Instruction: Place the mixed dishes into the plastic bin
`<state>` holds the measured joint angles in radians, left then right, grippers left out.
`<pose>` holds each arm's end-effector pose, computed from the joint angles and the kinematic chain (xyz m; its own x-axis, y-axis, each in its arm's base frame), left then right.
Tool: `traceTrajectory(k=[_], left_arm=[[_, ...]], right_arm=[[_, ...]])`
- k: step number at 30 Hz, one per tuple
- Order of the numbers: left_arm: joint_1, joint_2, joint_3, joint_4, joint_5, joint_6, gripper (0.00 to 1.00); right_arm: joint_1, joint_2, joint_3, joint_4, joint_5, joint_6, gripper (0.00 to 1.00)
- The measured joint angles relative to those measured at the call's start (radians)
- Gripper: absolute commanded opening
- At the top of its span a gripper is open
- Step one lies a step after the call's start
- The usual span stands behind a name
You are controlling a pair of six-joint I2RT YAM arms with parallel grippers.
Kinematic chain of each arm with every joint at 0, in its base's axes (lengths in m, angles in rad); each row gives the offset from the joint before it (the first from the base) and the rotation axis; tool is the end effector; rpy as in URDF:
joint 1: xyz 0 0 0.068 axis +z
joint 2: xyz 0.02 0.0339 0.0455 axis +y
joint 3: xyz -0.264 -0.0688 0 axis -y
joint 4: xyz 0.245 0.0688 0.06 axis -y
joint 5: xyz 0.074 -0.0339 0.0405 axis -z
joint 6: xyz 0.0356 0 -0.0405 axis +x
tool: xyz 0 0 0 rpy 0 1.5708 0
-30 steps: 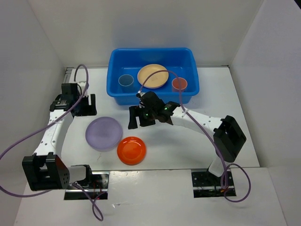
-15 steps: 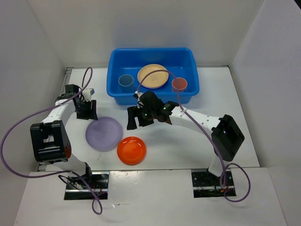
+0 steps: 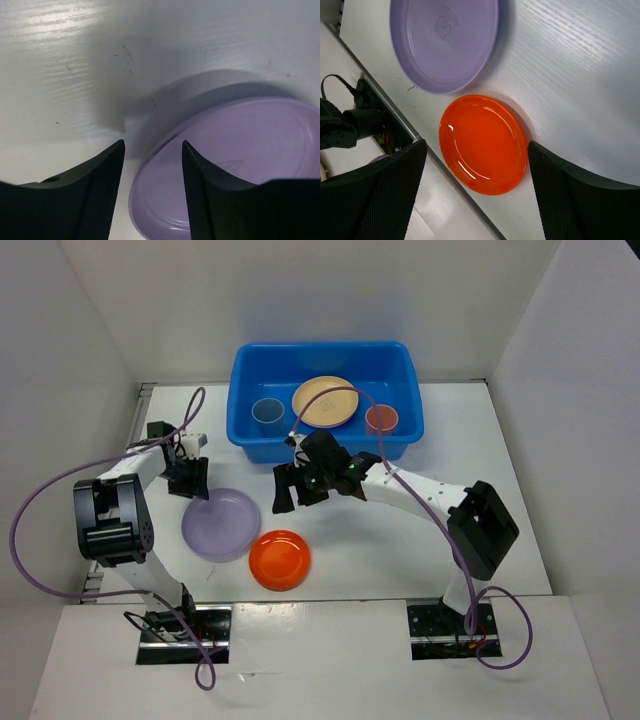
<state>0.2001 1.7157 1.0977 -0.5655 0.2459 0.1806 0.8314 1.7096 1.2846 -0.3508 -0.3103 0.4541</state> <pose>0.3286 0.0578 0.1812 -0.9111 -0.0070 -0.4120 0.0620 0.9861 -0.1539 0.2490 0.2892 0.2530 -0.7971 -0.2542 -0.5477 -0.5573 0.6589 0.5053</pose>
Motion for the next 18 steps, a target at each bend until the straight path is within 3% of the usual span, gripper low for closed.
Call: traceTrajectory(k=[8, 18], left_arm=[[-0.005, 0.052, 0.005, -0.003, -0.037, 0.005, 0.42], [-0.006, 0.055, 0.024, -0.013, 0.035, 0.027, 0.04]], right_arm=[[-0.021, 0.000, 0.000, 0.000, -0.009, -0.006, 0.86], [-0.021, 0.000, 0.000, -0.001, -0.009, -0.007, 0.86]])
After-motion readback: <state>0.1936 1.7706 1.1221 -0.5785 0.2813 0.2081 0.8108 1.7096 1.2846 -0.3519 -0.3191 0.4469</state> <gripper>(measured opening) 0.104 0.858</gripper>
